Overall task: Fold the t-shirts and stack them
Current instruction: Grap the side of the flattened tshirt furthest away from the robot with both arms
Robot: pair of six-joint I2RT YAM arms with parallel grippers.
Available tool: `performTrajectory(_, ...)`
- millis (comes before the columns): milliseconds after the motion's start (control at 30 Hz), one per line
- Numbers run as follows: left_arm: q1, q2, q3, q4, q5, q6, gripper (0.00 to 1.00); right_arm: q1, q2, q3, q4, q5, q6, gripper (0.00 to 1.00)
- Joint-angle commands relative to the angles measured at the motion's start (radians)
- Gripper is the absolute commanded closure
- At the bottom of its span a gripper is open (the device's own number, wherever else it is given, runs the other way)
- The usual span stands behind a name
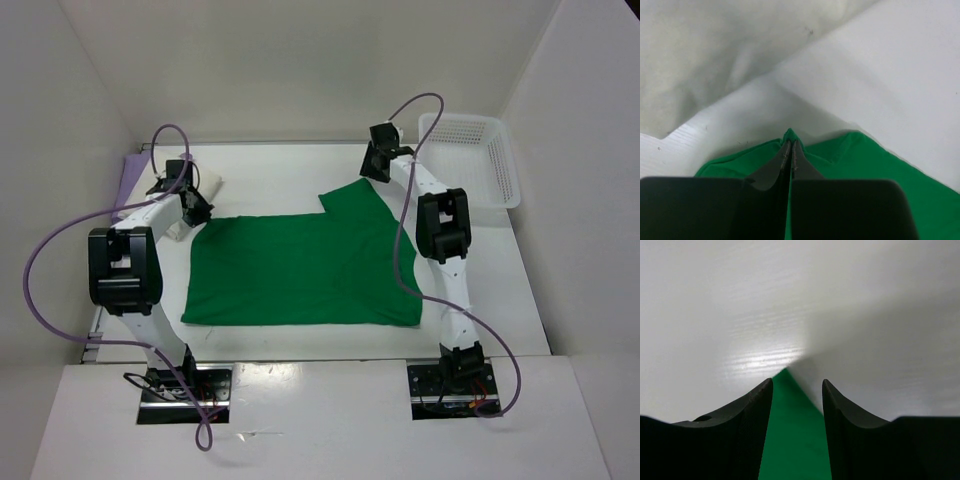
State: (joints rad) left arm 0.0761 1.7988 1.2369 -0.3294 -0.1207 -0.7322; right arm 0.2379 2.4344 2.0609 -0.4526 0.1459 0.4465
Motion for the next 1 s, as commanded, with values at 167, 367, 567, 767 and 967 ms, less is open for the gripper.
performTrajectory(167,-0.024,-0.049,-0.004,-0.005,0.026,0.019,1.0,0.017,0.104,0.169,-0.078,-0.005,-0.048,0.52)
performTrajectory(367,-0.024,-0.03,0.016,-0.014,0.026,0.028,1.0,0.017,0.135,0.214,-0.098,-0.034,-0.048,0.75)
performTrajectory(567,-0.024,-0.001,0.036,-0.014,0.026,0.028,1.0,0.017,0.135,0.223,-0.109,-0.069,-0.028,0.6)
performTrajectory(767,-0.024,0.008,0.036,-0.014,0.035,0.028,1.0,0.017,0.115,0.194,-0.109,-0.081,-0.028,0.62)
performTrajectory(967,-0.024,0.017,0.055,-0.014,0.035,0.028,1.0,0.017,0.115,0.212,-0.109,-0.115,-0.028,0.98)
